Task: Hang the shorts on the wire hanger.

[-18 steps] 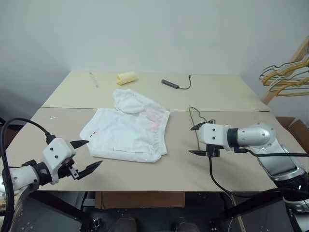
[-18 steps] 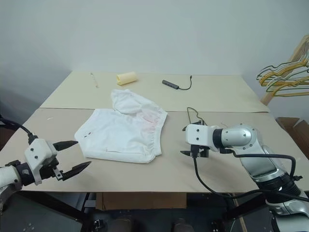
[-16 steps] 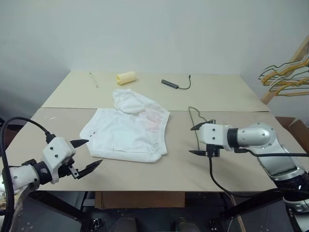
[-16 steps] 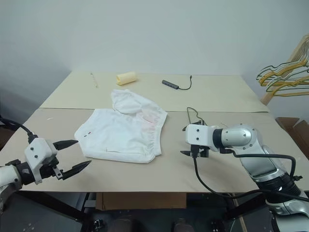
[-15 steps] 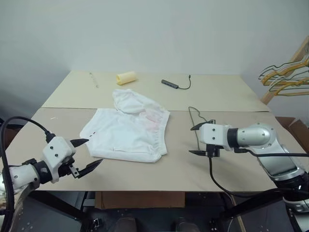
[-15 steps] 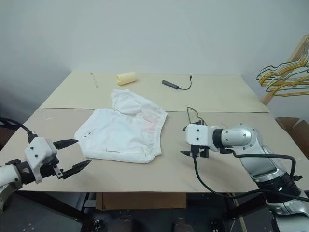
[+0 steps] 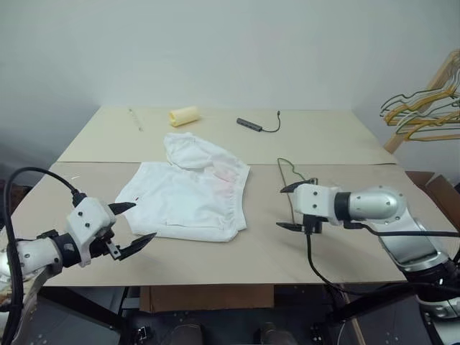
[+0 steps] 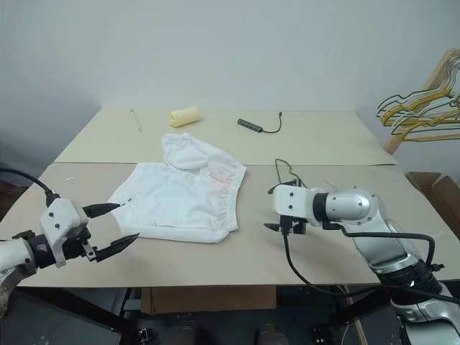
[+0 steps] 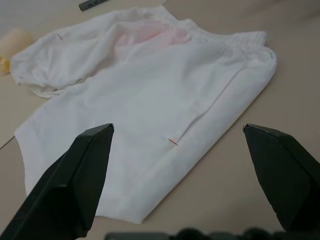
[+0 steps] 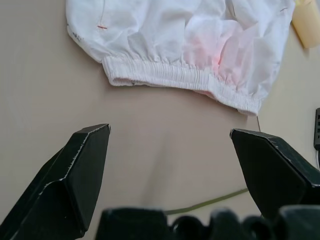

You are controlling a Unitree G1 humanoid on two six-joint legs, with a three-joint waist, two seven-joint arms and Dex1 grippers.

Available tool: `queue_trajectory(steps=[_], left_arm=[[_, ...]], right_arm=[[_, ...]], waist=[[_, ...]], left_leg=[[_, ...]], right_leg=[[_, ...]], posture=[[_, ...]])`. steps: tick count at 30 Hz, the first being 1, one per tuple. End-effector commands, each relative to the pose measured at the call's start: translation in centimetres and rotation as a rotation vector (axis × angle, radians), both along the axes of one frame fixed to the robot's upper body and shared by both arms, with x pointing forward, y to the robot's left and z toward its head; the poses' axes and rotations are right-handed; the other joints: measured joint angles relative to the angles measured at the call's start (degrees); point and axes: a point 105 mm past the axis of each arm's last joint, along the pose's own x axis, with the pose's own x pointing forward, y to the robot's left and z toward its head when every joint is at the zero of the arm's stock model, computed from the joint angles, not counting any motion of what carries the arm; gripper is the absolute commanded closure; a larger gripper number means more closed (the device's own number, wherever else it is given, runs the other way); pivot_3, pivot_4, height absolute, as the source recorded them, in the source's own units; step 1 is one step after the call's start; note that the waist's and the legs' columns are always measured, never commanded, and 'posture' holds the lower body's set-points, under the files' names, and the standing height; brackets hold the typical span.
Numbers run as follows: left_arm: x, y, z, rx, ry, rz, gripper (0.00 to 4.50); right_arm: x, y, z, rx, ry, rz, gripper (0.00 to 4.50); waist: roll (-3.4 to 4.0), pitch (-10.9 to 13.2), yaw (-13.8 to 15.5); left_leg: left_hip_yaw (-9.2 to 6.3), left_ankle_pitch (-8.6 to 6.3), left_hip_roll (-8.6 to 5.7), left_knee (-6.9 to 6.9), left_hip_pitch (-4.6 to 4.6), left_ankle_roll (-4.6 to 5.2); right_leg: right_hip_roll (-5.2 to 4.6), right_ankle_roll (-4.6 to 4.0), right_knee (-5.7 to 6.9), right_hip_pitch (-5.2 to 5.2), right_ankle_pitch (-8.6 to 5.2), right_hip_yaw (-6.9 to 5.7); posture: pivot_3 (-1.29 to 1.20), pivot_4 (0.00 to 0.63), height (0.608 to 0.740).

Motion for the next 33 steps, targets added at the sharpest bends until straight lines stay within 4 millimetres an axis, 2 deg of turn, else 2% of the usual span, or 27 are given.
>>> queue_trajectory(steps=[1,4,10,17,23,26,29,33], left_arm=[[0.2,0.1,0.0,0.042,-0.004,-0.018,0.00],[0.2,0.2,-0.6,0.062,0.030,-0.040,0.00],[0.9,0.9,-1.5,0.141,0.066,-0.054,0.00],[1.0,0.9,-1.8,0.154,0.070,-0.060,0.00],[0.4,1.5,-2.3,0.177,0.088,-0.035,0.00],[0.2,1.5,-2.4,0.176,0.091,-0.028,0.00],[0.3,1.5,-2.4,0.174,0.086,-0.020,0.00],[0.7,1.7,-2.5,0.178,0.080,0.003,0.00]], right_arm=[[-0.1,1.2,1.6,-0.006,-0.079,0.068,0.03],[-1.4,3.0,1.3,-0.020,-0.101,0.176,0.03],[-1.3,5.6,-1.1,-0.135,-0.210,0.269,0.03],[0.6,8.5,-3.2,-0.216,-0.292,0.320,0.03],[1.8,11.1,-4.9,-0.211,-0.297,0.342,0.03],[1.9,11.7,-5.3,-0.212,-0.291,0.362,0.03],[2.0,12.1,-5.9,-0.232,-0.279,0.382,0.57],[2.6,12.3,-6.6,-0.239,-0.258,0.349,1.94]], waist=[[0.00,0.0,-0.2],[0.00,0.0,-0.8],[0.01,0.0,-2.6],[0.01,0.0,-4.4],[0.02,0.0,-4.6],[0.04,0.0,-4.2],[0.04,0.0,-4.0],[0.04,0.0,-4.1]], left_leg=[[0.00,0.00,0.00,0.00,0.00,0.00],[0.00,0.00,0.00,-0.01,-0.01,0.00],[0.02,-0.14,0.00,-0.02,0.02,-0.24],[0.03,0.02,0.00,-0.02,0.02,-0.01],[0.01,0.03,0.02,-0.05,0.01,-0.01],[-0.01,0.03,0.02,-0.07,0.02,-0.01],[0.00,0.03,0.01,-0.07,0.02,-0.01],[-0.01,0.03,0.02,-0.07,0.06,-0.02]], right_leg=[[0.00,0.00,0.00,0.00,0.00,0.00],[-0.01,-0.01,-0.01,0.01,-0.01,-0.01],[-0.01,-0.01,0.03,0.00,-0.01,-0.01],[0.00,0.11,0.11,0.00,0.11,0.00],[0.04,-0.08,0.27,-0.08,0.32,0.01],[0.04,-0.11,0.29,-0.07,0.30,-0.01],[0.00,-0.10,0.29,-0.05,0.30,-0.02],[0.02,-0.11,0.31,-0.04,0.31,-0.02]], posture=[[0.07,0.000,0.740],[0.04,0.000,0.740],[0.03,0.000,0.740],[0.04,0.000,0.740],[0.07,0.000,0.740],[0.07,0.000,0.740],[0.08,0.000,0.740],[0.08,0.000,0.740]])
